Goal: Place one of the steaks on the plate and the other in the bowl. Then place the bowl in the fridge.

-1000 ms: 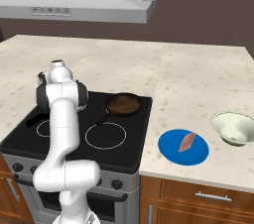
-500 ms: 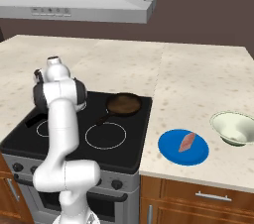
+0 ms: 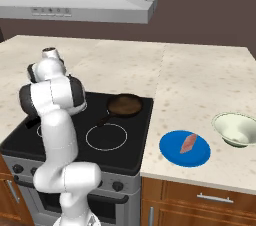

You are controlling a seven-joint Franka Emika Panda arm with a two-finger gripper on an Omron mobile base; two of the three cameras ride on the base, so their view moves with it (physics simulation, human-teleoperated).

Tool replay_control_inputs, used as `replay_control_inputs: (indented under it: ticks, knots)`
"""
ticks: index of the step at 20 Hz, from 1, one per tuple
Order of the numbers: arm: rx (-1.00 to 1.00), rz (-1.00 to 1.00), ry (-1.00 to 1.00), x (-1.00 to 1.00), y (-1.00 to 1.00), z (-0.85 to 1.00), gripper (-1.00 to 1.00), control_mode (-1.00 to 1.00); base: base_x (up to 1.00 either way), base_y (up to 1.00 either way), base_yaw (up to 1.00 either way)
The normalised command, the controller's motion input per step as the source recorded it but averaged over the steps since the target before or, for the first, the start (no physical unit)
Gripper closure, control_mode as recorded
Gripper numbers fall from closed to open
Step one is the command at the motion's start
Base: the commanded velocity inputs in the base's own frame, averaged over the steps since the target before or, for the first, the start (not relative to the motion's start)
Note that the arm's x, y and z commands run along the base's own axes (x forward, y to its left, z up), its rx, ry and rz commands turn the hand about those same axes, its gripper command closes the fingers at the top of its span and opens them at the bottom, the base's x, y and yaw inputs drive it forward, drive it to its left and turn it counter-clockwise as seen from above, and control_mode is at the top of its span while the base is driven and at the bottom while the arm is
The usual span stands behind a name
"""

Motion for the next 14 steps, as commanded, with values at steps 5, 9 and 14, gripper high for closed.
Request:
replay_control_inputs:
  ticks: [5, 9, 14]
  knots:
    - [0.06, 0.0, -0.18, -1.0, -0.94, 0.24, 1.0, -1.0, 0.0, 0.0, 0.0]
    - [0.14, 0.0, -0.17, -1.0, -0.99, 0.26, 1.0, -1.0, 0.0, 0.0, 0.0]
    - [0.12, 0.0, -0.15, -1.0, -1.0, 0.33, 1.0, -1.0, 0.0, 0.0, 0.0]
